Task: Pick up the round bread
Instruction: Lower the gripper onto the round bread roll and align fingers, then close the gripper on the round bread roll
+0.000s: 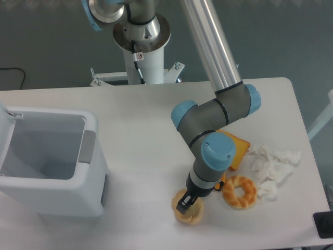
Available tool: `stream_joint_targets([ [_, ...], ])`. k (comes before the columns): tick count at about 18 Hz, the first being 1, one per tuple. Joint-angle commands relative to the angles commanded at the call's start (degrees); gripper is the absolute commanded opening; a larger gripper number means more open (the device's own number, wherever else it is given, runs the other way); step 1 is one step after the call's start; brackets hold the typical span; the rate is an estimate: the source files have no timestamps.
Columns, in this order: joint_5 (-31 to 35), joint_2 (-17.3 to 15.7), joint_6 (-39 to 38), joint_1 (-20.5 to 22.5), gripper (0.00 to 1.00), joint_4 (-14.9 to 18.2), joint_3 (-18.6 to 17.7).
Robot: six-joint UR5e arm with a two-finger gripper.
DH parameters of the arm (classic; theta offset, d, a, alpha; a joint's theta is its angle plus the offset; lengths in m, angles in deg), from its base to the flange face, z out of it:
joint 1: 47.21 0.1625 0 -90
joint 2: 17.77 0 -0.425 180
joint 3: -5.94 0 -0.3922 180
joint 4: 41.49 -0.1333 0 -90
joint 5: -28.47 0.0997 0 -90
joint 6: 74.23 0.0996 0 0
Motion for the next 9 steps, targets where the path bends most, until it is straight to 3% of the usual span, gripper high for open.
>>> stream_joint_targets([
  [9, -0.4, -0.2, 0.1, 0.0, 0.26, 0.0, -0.1],
])
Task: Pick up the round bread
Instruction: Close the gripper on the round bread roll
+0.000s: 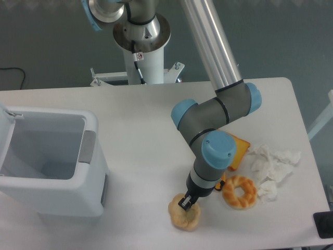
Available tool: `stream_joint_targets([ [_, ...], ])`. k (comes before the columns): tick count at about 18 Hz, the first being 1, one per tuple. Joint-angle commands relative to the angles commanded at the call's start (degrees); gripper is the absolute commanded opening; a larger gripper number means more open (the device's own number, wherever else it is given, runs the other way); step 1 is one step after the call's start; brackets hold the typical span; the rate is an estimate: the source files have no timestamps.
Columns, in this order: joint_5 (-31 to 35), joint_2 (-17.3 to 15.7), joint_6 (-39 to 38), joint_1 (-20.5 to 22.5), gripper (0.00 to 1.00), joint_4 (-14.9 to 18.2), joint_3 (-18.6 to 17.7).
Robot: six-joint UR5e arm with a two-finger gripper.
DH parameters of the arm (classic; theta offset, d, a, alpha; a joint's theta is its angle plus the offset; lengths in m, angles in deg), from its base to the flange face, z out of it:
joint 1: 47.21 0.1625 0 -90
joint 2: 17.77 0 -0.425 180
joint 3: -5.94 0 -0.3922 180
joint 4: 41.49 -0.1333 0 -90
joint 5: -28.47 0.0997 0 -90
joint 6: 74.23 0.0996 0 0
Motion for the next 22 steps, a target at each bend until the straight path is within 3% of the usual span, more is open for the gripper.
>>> stream_joint_targets([
  [3, 0.0, -0.1, -0.1, 0.0, 0.13, 0.0, -0.1],
  [5, -0.3, -0.1, -0.1, 0.0, 0.1, 0.0, -0.1],
  [13, 0.0, -2.4, 0.6, 0.0, 0.1, 0.1, -0.3],
  [22, 0.9, -9.5, 8.2, 0.0, 0.1, 0.7, -0.9],
])
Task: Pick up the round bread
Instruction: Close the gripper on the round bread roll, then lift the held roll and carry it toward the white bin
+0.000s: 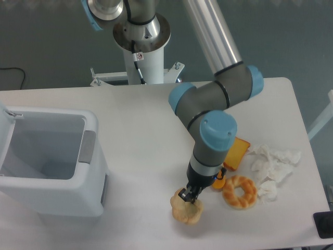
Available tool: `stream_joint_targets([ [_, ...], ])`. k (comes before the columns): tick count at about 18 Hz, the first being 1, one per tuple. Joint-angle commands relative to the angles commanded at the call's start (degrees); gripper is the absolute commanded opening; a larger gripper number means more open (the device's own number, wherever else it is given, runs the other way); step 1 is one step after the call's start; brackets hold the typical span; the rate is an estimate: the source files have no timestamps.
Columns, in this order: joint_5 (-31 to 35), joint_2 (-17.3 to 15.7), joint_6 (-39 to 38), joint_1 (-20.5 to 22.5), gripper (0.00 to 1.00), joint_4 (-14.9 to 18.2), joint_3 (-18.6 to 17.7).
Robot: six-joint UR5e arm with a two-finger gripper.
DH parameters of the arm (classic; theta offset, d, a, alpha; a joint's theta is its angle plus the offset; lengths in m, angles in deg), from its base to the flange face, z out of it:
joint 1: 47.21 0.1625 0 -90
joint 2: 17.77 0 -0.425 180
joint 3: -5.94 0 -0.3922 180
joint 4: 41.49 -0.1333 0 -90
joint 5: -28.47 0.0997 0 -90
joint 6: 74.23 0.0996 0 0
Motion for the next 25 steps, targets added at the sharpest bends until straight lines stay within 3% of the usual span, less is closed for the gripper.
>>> stream_joint_targets([
  [3, 3.1, -2.7, 5.4, -0.7, 0.1, 0.1, -0.1],
  [10, 11.6, -7.7, 28.4, -7.5, 0.1, 0.2, -0.3],
  [19, 11.4, -14.9, 47.9, -13.7, 0.09, 1.4, -1.8],
  [25, 11.2, -16.8, 55.9, -15.7, 0.09, 2.0, -2.2],
])
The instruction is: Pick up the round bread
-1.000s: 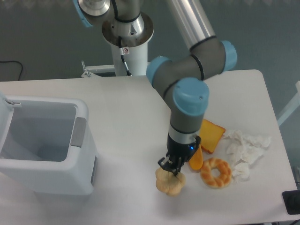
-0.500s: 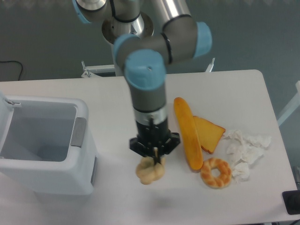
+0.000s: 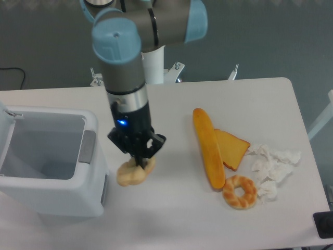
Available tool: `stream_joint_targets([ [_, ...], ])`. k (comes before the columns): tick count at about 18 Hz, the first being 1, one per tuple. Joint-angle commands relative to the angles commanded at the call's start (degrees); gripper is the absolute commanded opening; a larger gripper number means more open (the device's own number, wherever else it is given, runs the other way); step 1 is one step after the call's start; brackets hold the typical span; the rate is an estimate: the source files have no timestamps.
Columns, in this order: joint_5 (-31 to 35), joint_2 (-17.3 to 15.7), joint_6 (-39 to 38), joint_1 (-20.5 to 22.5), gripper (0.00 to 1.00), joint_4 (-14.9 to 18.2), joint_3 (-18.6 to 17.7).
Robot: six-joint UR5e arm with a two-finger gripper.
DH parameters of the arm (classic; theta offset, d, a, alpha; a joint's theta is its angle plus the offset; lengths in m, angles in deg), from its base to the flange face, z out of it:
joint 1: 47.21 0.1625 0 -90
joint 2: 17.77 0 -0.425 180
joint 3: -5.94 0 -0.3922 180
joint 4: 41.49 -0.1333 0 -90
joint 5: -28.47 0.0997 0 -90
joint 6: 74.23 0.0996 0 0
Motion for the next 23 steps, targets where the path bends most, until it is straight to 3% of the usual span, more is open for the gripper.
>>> stream_joint_targets([
  [23, -0.4, 0.0, 1.3, -0.2, 0.07, 1.1, -0.6],
])
